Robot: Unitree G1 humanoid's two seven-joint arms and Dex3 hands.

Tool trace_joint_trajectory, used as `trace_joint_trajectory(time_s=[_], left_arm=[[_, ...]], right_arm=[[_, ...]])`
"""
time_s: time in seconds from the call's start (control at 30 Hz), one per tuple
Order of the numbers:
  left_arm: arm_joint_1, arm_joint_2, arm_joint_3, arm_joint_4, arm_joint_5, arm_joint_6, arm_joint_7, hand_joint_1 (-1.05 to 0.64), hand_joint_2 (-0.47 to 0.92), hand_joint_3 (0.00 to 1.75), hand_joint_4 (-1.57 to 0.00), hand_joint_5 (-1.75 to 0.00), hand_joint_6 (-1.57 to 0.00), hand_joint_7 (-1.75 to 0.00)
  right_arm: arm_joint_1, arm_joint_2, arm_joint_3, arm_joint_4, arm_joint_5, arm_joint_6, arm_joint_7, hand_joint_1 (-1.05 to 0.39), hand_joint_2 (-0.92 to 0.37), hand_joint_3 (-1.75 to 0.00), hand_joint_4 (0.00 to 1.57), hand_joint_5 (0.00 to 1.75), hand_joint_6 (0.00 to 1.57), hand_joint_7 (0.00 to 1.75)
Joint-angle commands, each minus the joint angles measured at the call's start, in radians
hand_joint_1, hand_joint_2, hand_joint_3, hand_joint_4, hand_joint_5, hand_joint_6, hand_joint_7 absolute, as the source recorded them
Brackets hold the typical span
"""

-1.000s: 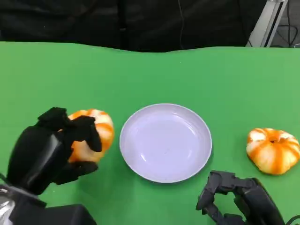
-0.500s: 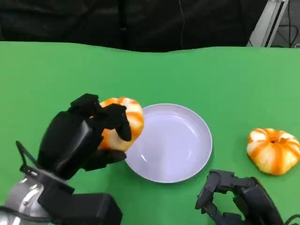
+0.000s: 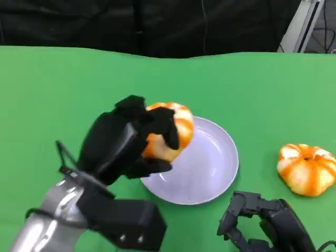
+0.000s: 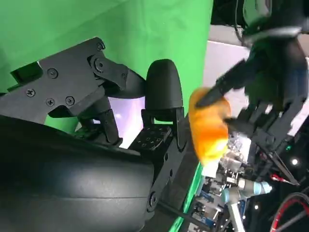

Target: Grasp the bread from the table and place it into the plate.

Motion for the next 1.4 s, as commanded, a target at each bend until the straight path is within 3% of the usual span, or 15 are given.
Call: trace_joint_trajectory(time_s=[0.03,1.4], left_arm=[[-0.030,-0.001,-0.014,0.020,0.007,0.009,-0.014,-0.06,0.75,0.00,-0.58,-1.75,-0.61,-1.55],[-0.130,-0.020,-0.067,0.265,-0.052,-0.057,-0.073,-0.08,0.78,0.00,-0.55,-1.75,-0.58,-1.53]], right_arm=[[0.002,-0.004,-0.004,-0.006,-0.004,-0.004,-0.011,-0.24,-0.67,-0.83,0.80,1.54,0.79,1.31],[0.011,0.002,0.000,-0.020,-0.002,0.002,-0.014,-0.23,-0.63,-0.89,0.80,1.55,0.79,1.31]])
